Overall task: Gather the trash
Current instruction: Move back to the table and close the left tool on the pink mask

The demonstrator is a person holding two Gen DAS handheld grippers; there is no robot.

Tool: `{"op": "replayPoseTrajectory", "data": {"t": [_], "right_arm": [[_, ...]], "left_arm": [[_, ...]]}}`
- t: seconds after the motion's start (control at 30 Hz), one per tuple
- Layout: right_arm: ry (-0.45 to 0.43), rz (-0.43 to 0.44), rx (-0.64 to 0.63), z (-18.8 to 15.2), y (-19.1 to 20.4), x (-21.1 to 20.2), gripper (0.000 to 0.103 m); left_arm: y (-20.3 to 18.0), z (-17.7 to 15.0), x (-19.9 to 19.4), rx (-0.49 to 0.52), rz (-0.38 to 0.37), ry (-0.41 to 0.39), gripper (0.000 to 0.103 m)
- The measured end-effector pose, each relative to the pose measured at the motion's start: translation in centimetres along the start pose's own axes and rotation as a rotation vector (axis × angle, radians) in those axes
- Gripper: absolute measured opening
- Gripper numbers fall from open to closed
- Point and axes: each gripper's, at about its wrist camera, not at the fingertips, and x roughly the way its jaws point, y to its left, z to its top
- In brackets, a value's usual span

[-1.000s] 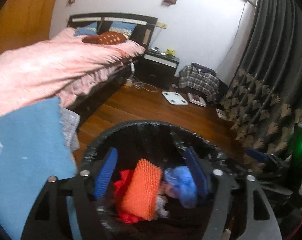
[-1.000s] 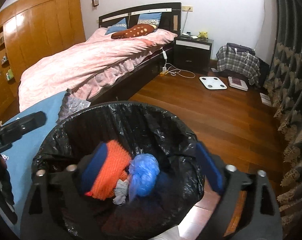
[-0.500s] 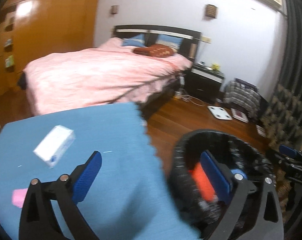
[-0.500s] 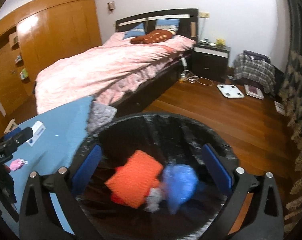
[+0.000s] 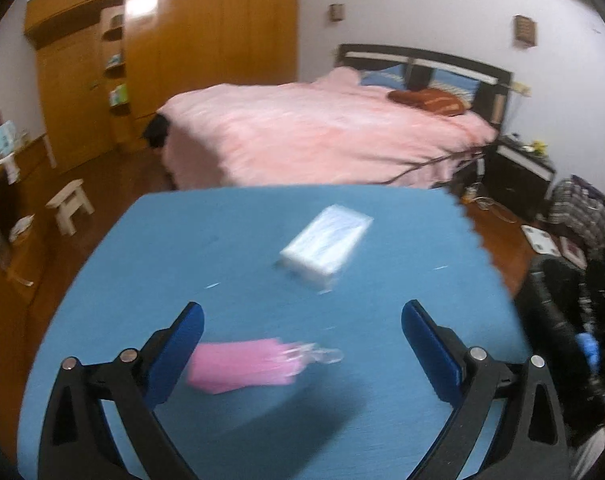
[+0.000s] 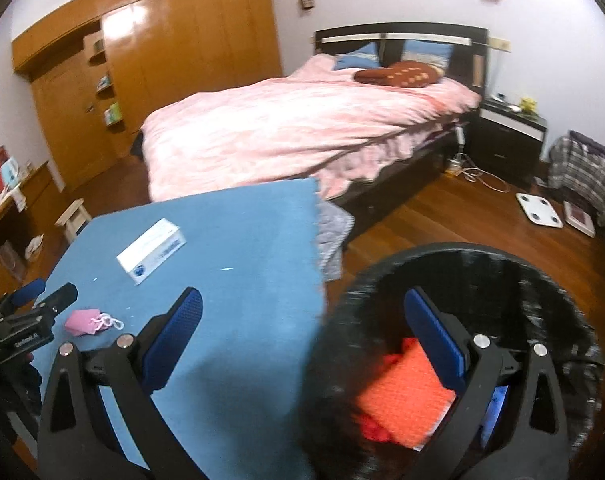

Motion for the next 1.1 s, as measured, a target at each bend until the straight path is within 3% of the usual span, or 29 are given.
{"op": "replayPoseTrajectory", "data": {"t": [0.23, 0.57, 0.73, 0.93, 1.03, 1.1], "right_arm": [[0.042, 0.043, -0.056, -0.6, 4.6, 3.5, 0.098], [0.093, 0.055, -0.113, -1.8, 7.4, 6.8, 0.098], [0.107, 0.054, -0.12, -2.0, 7.8, 7.9, 0.098], [0.12, 0.056, -0.127, -2.4, 8.5, 8.7, 0.098], [0.124, 0.058, -0.134, -2.5, 8.9, 9.0, 0.098], [0.129, 0.058, -0.136, -2.5, 9.1, 9.3, 0.098]], "left_arm": [[4.0, -2.2, 2.3, -0.063, 0.042, 0.059, 0.097], [5.0, -4.0, 4.8, -0.081, 0.021, 0.134, 0.09], [5.4, -4.3, 6.0, -0.104, -0.029, 0.189, 0.078], [5.0, -4.4, 6.1, -0.097, -0.045, 0.187, 0.062], [5.2, -4.3, 6.1, -0.114, -0.058, 0.18, 0.044], [5.2, -4.1, 6.2, -0.123, -0.072, 0.177, 0.043]]}}
